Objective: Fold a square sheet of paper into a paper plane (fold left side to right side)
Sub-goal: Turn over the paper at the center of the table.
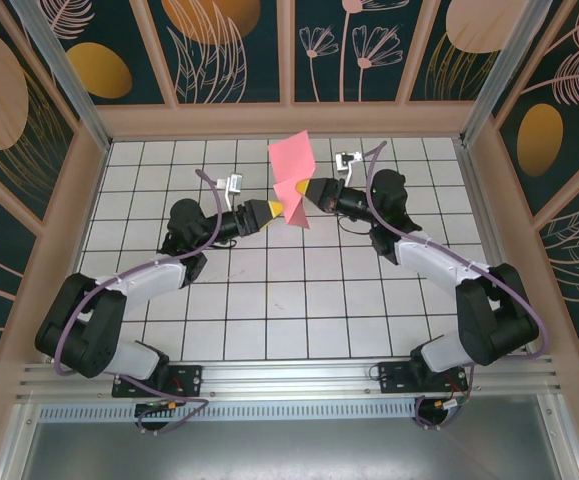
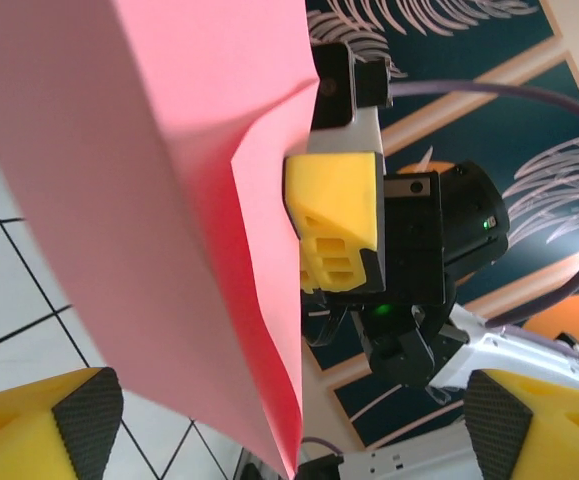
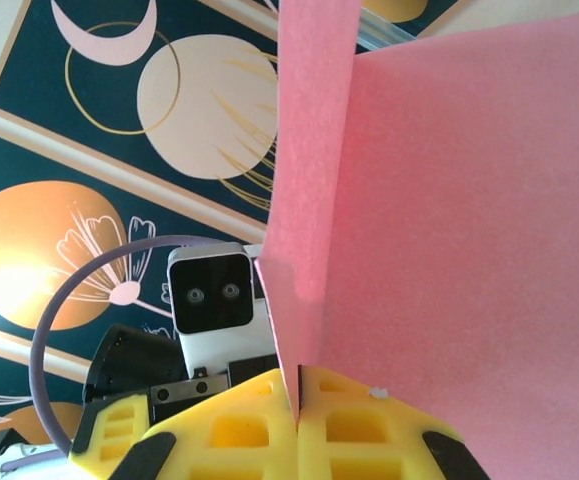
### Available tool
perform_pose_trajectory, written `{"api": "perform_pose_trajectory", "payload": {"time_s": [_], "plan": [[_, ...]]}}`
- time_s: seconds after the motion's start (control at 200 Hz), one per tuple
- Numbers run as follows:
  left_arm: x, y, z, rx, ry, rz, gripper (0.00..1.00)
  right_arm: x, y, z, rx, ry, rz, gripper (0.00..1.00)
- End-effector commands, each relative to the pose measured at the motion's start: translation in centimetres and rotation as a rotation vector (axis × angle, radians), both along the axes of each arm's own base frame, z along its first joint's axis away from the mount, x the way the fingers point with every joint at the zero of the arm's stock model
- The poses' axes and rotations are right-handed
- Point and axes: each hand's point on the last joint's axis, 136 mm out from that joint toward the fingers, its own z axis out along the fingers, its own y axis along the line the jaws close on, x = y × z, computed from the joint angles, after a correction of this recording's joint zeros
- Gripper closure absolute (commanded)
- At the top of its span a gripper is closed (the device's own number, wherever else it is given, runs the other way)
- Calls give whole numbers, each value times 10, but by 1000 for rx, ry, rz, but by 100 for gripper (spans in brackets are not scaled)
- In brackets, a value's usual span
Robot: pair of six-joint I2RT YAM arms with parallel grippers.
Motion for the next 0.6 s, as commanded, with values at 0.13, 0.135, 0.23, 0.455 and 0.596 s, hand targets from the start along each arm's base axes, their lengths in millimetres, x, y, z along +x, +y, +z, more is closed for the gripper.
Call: {"api": "perform_pose_trajectory", "payload": {"time_s": [0.13,0.135,0.23,0.455,0.596], "plan": [[-2,-10,14,-36,-41,-46,33,-11,9,16,56,-22,44,93],[-1,-11,14,-36,-41,-46,34,-11,9,15,55,-21,45,93],[-1,-11,12,-34,-36,-46,51,-11,11,12,46,-12,49,93],[2,-11,6,-7,-22,-37,80,-11,10,3,16,3,50,92],[3,-12,0,18,-15,-31,92,-10,4,-3,-32,1,24,80]]}}
